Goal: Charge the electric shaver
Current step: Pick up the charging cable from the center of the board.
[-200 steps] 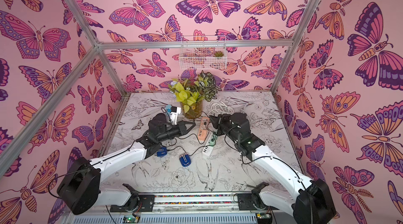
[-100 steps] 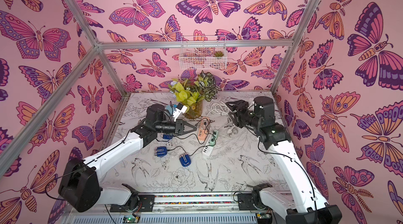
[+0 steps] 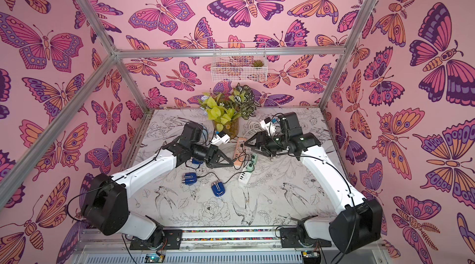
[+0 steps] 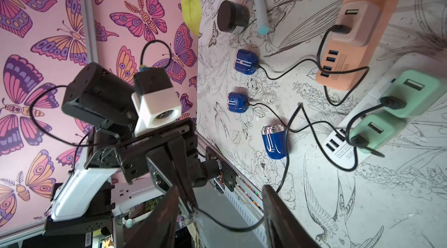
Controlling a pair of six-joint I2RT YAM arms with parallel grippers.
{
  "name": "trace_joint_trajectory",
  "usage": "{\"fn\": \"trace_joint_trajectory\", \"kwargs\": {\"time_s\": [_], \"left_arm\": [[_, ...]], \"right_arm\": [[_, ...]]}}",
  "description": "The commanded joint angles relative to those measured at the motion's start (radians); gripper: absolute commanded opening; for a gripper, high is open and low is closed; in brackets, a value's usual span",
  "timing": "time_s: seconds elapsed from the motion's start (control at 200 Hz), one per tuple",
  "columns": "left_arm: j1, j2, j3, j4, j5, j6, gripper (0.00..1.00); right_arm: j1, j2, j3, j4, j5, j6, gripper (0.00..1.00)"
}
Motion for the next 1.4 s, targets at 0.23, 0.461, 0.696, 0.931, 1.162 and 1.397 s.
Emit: {"fn": "trace_joint_trajectory", "kwargs": {"time_s": [0.23, 0.461, 0.696, 0.931, 1.162, 1.397], "left_arm": [[-0.028, 0.049, 0.045, -0.073, 0.095, 0.055, 0.0], [-0.042, 0.046, 0.034, -0.08, 0.124, 0.054, 0.0], [-0.043, 0.079, 0.063, -0.085, 0.118, 0.073, 0.0], [-0.029, 0.102, 0.146, -0.282, 0.019, 0.253, 0.0], [-0.029, 0.134, 0.239, -0.455, -0.109, 0.42, 0.0], [-0.013, 0.148, 0.243, -0.475, -0.113, 0.443, 0.0]], "right_arm": [[0.042, -0.065, -0.07, 0.03, -0.024, -0.108, 0.58], [0.025, 0.015, -0.091, 0.247, -0.147, -0.085, 0.59], [0.11, 0.032, -0.142, 0.265, -0.278, -0.069, 0.57], [0.112, 0.006, -0.194, 0.265, -0.259, -0.044, 0.47], [0.11, 0.021, -0.208, 0.355, -0.244, 0.025, 0.37], [0.096, 0.017, -0.205, 0.361, -0.247, 0.037, 0.29]]}}
